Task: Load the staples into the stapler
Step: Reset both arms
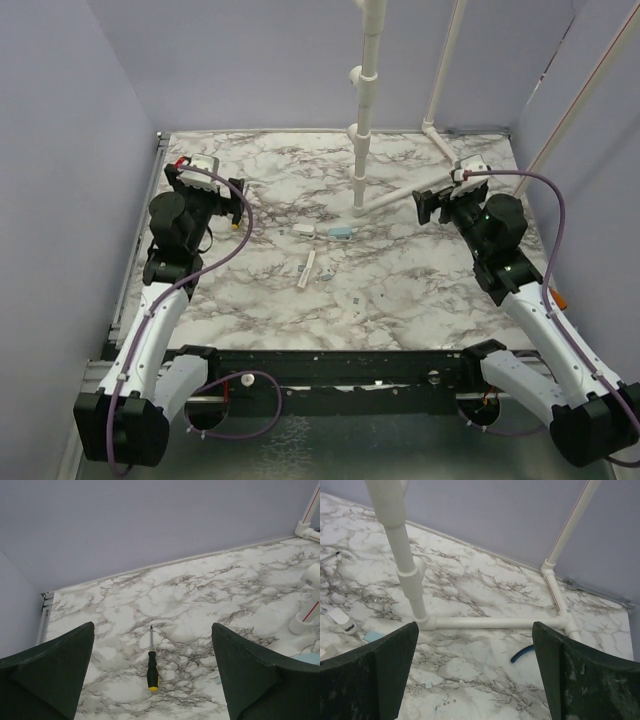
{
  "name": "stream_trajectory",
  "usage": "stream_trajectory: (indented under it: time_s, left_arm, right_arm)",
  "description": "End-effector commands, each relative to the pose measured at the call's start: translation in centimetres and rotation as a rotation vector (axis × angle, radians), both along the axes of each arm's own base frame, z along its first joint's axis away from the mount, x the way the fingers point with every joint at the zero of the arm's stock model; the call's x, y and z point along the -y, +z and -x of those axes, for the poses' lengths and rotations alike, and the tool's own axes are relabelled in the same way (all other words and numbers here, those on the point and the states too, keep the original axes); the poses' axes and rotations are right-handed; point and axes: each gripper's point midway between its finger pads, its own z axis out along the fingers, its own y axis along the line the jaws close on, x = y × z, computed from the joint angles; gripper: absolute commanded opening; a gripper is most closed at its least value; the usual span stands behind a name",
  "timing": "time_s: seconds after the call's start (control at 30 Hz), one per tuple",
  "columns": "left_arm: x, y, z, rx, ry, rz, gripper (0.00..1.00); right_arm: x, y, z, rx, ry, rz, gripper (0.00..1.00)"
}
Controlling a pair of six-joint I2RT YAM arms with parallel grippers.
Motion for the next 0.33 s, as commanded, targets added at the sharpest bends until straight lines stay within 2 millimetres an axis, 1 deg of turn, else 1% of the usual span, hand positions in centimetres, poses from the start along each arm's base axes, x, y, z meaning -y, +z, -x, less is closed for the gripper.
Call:
stream_trajectory:
  time_s: [0.0, 0.17, 0.3]
  left_arm:
    - [-1.0, 0.3, 0.7, -0.031, 0.045, 0.035, 0.99]
    - [-1.2, 0.0, 0.8, -0.033, 0.031, 0.063, 0.99]
    - [-0.9, -0.6, 0.9, -0.055, 0.011, 0.058, 0.99]
  right_arm:
    - [-0.1, 1.9, 0.5, 0.094, 0.018, -0.016, 1.0]
    - [0.0, 1.1, 1.1, 0.121, 0.027, -0.002, 1.0]
    - [0.5, 0.7, 0.8, 0.079, 0.014, -0.02, 1.0]
